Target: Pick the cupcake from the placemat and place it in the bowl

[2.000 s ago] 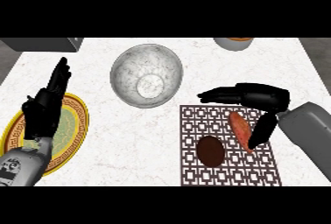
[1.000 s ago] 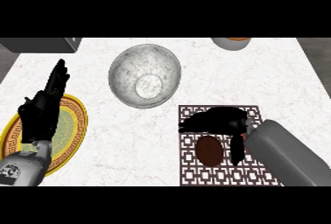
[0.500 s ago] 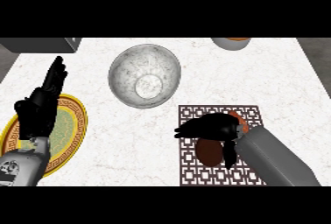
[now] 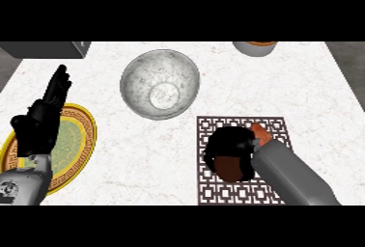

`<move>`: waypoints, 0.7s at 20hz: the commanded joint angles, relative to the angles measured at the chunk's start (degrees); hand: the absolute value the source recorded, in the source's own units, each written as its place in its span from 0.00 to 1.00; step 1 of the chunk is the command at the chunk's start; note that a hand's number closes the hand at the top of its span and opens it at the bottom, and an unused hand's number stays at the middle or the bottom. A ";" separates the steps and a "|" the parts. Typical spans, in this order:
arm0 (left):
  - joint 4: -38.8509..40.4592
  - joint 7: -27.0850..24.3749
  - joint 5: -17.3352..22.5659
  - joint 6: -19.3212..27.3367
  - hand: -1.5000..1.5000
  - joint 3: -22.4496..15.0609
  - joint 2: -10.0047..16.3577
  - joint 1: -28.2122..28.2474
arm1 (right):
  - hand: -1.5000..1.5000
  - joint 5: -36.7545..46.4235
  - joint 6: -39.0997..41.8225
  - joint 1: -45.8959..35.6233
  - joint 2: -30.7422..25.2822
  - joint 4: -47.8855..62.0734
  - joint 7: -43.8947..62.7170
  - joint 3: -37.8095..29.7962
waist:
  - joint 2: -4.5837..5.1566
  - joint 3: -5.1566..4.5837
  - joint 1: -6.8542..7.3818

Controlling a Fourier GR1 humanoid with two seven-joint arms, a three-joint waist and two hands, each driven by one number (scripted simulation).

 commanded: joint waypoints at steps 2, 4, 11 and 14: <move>0.07 1.27 -1.47 -0.88 0.50 0.94 -0.94 -0.99 | 1.00 2.51 -2.03 0.88 2.97 4.36 -3.90 -1.87 | 0.46 0.30 -0.13; 0.09 1.08 -3.37 0.77 0.50 -0.99 -3.39 -0.87 | 1.00 3.17 -3.27 1.68 2.11 5.37 -6.08 -1.97 | 0.49 0.31 -0.11; -0.21 0.92 -2.31 -1.05 0.50 -0.67 -2.35 -0.15 | 1.00 -1.79 -3.29 2.76 15.13 -2.93 26.40 -3.75 | -0.02 0.14 1.78; -0.38 1.33 -2.13 -1.01 0.50 -0.92 -2.78 -1.17 | 1.00 -2.23 -6.66 2.58 15.35 -3.39 33.45 -4.51 | -0.36 0.16 2.19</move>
